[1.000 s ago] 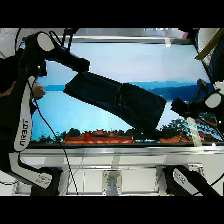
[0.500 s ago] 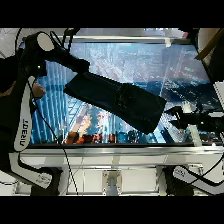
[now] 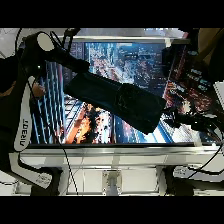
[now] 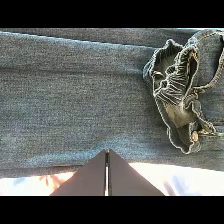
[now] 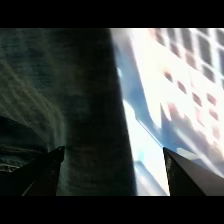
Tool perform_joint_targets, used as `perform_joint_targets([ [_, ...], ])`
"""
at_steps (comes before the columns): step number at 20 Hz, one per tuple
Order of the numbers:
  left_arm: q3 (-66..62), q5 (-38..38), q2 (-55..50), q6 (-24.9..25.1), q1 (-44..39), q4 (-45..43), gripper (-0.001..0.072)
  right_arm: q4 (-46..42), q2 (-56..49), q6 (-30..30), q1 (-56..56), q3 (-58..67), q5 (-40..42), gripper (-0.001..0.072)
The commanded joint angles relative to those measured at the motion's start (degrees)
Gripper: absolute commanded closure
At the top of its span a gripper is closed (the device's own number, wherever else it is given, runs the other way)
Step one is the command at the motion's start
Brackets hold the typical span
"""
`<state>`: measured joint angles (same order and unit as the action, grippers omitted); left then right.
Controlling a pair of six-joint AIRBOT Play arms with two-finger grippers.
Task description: Fold the clothes and pants, and hang the long-sleeved shirts on hangers.
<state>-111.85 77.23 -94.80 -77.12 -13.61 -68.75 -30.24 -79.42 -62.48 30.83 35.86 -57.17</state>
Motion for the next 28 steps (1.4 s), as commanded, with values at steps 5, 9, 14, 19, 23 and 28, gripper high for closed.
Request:
perform_joint_targets([
  [5, 0.0, 0.0, 0.0, 0.0, 0.0, 0.0, 0.0693, 5.8, -5.4, 2.1, -11.8, 0.0, 4.7, 0.0200],
  [9, 0.0, 0.3, 0.0, 0.0, 0.1, -0.1, 0.0693, 5.9, -2.9, 2.1, -12.2, 1.1, -0.8, 0.0666],
  [14, 0.0, 2.5, 0.0, -0.1, -0.1, 0.0, 0.0693, -3.2, 9.3, -3.7, -4.6, 4.4, -14.9, 0.0666],
  [19, 0.1, 4.3, 1.7, -1.1, -1.7, 0.2, 0.0694, -20.4, 21.4, -8.7, 12.1, 12.9, -35.4, 0.0668],
  [23, 0.7, 4.5, 5.0, -1.0, -6.4, 0.2, 0.0694, -27.8, 21.7, -11.0, 23.5, 25.7, -39.0, 0.0671],
  [28, 2.5, -6.6, 3.9, -0.8, -17.0, 0.2, 0.0693, -28.6, 11.8, -14.3, 17.5, 36.0, -36.5, 0.0671],
])
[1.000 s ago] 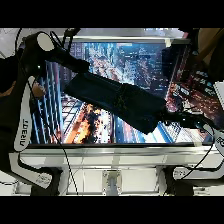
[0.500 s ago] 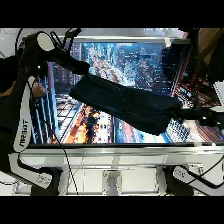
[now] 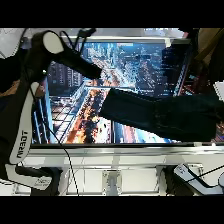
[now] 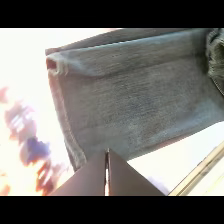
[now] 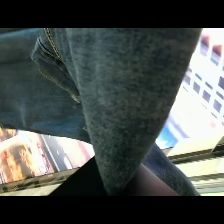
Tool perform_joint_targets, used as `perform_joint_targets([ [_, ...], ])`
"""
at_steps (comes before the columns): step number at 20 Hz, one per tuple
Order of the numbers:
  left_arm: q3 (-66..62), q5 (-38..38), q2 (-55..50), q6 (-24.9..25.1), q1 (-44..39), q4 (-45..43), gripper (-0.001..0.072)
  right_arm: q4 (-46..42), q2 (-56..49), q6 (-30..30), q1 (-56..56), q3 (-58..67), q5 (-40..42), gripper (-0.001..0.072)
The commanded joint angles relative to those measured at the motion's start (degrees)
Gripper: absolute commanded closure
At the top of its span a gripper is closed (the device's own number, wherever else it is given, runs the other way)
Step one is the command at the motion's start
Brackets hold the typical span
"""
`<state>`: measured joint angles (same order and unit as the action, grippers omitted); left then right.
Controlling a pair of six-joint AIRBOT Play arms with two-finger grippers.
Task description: Fold the clothes and pants, and hang the long-sleeved shirts on hangers.
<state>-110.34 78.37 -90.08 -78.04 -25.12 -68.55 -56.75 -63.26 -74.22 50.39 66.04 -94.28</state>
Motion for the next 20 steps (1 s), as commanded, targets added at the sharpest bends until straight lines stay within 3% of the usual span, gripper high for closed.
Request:
perform_joint_targets([
  [1, 1.7, -12.0, -2.6, 0.1, -7.8, 0.0, 0.0693, -2.1, -6.7, -4.1, -4.9, 7.7, 1.5, 0.0671],
  [4, 1.9, -21.0, -12.1, 0.0, -15.0, 0.0, 0.0693, -2.1, -12.3, -6.4, -13.0, 14.3, 1.9, 0.0670],
  [9, 1.9, -28.8, -25.4, -1.3, -22.4, 4.8, 0.0693, -2.1, -15.1, -9.7, -19.8, 22.7, 1.8, 0.0670],
  [12, 1.9, -34.7, -28.6, -1.2, -23.7, 13.0, 0.0693, -2.0, -15.1, -12.1, -21.4, 24.8, 0.2, 0.0670],
  [15, 1.6, -41.4, -30.5, -1.3, -24.5, 15.1, 0.0694, -1.9, -15.1, -13.7, -24.4, 24.8, -0.9, 0.0669],
  [20, -1.9, -43.3, -33.8, -1.2, -25.2, 20.6, 0.0694, -2.0, -15.1, -15.0, -35.0, 24.8, 0.1, 0.0669],
])
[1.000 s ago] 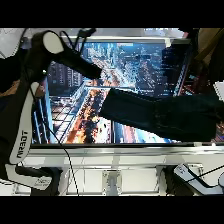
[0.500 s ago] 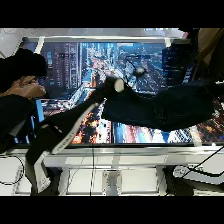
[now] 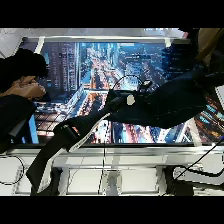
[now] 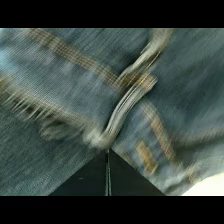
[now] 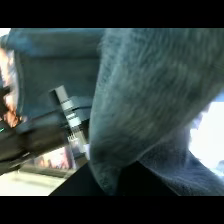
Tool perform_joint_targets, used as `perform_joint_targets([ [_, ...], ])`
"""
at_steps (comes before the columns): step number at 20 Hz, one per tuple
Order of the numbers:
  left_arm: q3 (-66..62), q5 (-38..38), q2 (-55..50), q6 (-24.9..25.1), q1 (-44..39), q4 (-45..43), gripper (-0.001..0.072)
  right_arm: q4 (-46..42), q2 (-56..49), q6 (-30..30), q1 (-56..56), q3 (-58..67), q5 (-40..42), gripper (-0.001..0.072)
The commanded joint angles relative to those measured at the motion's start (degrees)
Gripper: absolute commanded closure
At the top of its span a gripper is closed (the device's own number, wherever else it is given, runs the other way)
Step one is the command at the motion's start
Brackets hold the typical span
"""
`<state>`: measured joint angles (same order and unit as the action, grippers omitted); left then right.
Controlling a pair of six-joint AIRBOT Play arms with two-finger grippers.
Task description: Fold the clothes and pants, and hang the long-sleeved shirts on hangers.
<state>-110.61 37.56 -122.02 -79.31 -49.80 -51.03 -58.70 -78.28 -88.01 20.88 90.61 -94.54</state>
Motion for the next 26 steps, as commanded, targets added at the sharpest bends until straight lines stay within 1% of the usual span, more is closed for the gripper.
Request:
perform_joint_targets([
  [1, -1.9, -2.4, -1.9, 0.0, -0.4, 3.1, 0.0694, -0.1, -0.1, -1.5, -8.0, 0.2, 1.3, 0.0669],
  [2, -1.9, -1.7, -1.6, 0.0, 0.2, 3.1, 0.0694, -0.1, -0.1, -1.6, -10.2, 0.2, 2.7, 0.0669],
  [3, -1.9, 0.7, -1.0, 0.1, 1.3, 2.7, 0.0694, -0.1, -0.1, -2.1, -12.4, 0.2, 4.4, 0.0669],
  [4, -2.1, 5.0, 0.0, 0.1, 3.1, 0.6, 0.0694, -0.2, -0.1, -3.0, -14.3, 0.2, 6.0, 0.0669],
  [6, -2.2, 15.2, 3.6, 0.0, 7.6, -6.3, 0.0694, -0.5, -0.1, -4.0, -17.7, 0.2, 9.0, 0.0669],
  [9, -2.2, 28.9, 11.1, 0.0, 16.3, -13.8, 0.0694, -4.7, -1.0, -9.2, -22.8, 0.2, 12.2, 0.0669],
  [12, -2.2, 40.1, 19.3, 1.2, 25.7, -15.0, 0.0693, -7.6, -4.7, -15.5, -28.9, 0.2, 14.7, 0.0669],
  [14, -2.2, 43.9, 24.0, 2.3, 31.0, -15.0, 0.0693, -7.7, -8.5, -19.8, -33.9, 0.2, 18.5, 0.0669],
  [16, -2.1, 45.9, 27.7, 2.4, 35.1, -15.0, 0.0693, -7.7, -12.9, -22.2, -39.8, 0.2, 24.2, 0.0669],
  [19, -2.1, 47.6, 30.8, 3.3, 38.7, -15.0, 0.0693, -7.5, -19.6, -22.5, -47.9, 0.2, 34.1, 0.0667],
  [20, -2.1, 47.9, 31.1, 3.3, 39.2, -15.0, 0.0693, -7.5, -21.3, -22.5, -49.9, 0.2, 37.5, 0.0617],
  [21, -2.1, 48.2, 31.3, 3.4, 39.3, -15.0, 0.0693, -7.3, -22.3, -22.6, -51.2, 0.2, 39.8, 0.0411],
  [22, -2.1, 49.0, 31.3, 4.0, 39.3, -15.0, 0.0693, -7.2, -22.7, -22.6, -52.0, 0.2, 41.1, 0.0181],
  [23, -2.0, 49.5, 31.3, 4.0, 39.3, -15.0, 0.0693, -7.8, -22.5, -22.5, -52.0, 0.3, 40.9, 0.0139],
  [24, -2.0, 49.9, 31.3, 4.2, 39.3, -15.0, 0.0693, -8.9, -22.1, -22.4, -51.4, 0.8, 39.1, 0.0139],
  [26, -2.0, 50.3, 31.3, 4.8, 39.3, -15.0, 0.0693, -14.6, -21.2, -21.9, -49.0, 3.4, 30.6, 0.0140],
])
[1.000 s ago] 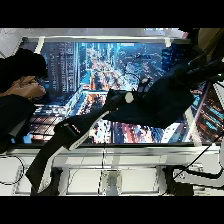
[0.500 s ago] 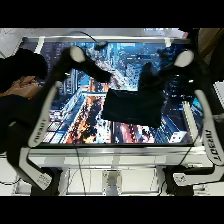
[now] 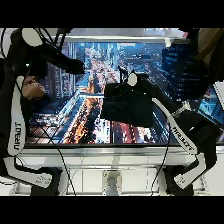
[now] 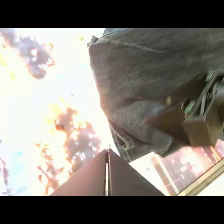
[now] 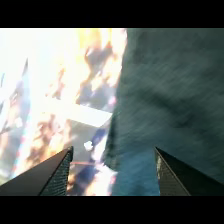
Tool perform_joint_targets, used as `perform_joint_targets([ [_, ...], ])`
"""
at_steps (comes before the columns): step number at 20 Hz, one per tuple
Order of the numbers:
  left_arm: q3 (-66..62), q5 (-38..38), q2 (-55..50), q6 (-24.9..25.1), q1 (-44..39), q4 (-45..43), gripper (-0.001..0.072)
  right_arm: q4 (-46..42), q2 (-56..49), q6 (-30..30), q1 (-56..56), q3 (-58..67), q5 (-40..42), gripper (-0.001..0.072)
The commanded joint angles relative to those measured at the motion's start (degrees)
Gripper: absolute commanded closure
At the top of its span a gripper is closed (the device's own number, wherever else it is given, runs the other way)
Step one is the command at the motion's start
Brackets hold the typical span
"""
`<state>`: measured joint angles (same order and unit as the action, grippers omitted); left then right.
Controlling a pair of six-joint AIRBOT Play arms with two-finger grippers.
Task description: Fold the clothes and pants, and hang the long-sleeved shirts on hangers.
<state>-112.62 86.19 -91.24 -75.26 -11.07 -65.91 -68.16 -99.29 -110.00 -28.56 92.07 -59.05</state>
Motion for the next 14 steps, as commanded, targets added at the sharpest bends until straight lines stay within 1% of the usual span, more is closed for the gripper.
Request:
perform_joint_targets([
  [1, 0.0, 1.8, 0.5, 0.7, 0.6, -0.1, 0.0693, -10.3, 0.8, 0.2, 2.0, 3.5, -11.0, 0.0140],
  [3, 0.0, 1.8, 0.5, 0.7, 0.6, -0.1, 0.0693, -25.0, 4.5, 1.8, 5.1, 4.5, -22.3, 0.0139],
  [5, 0.0, 1.8, 0.5, 0.7, 0.6, -0.1, 0.0693, -36.9, 9.2, 5.0, 8.4, 4.2, -29.7, 0.0140],
  [6, 0.0, 1.8, 0.5, 0.7, 0.6, 0.0, 0.0693, -39.8, 12.1, 6.9, 10.8, 3.3, -30.4, 0.0140],
  [8, 0.0, 1.8, 0.5, 0.7, 0.6, 0.0, 0.0693, -38.8, 17.4, 7.8, 17.0, -0.6, -28.5, 0.0141],
  [9, 0.0, 1.8, 0.5, 0.7, 0.6, 0.1, 0.0693, -36.7, 19.7, 7.8, 20.6, -3.6, -28.2, 0.0142],
  [10, 0.0, 1.8, 0.5, 0.5, 0.6, 0.4, 0.0693, -33.5, 21.6, 8.0, 24.8, -7.3, -27.6, 0.0162],
  [11, 0.0, 1.8, 0.5, 0.5, 0.6, 0.8, 0.0693, -28.0, 22.9, 9.1, 29.2, -10.8, -26.6, 0.0162],
  [12, 0.0, 1.8, 0.5, 0.5, 0.6, 1.3, 0.0693, -17.1, 23.7, 12.6, 34.5, -14.6, -24.2, 0.0199],
  [13, 0.0, 1.8, 0.5, 0.5, 0.6, 2.2, 0.0693, -2.8, 23.8, 18.7, 39.8, -18.1, -22.5, 0.0366],
  [14, 0.0, 1.8, 0.5, 0.5, 0.6, 3.1, 0.0693, 14.1, 23.5, 28.9, 45.1, -22.3, -21.7, 0.0491],
])
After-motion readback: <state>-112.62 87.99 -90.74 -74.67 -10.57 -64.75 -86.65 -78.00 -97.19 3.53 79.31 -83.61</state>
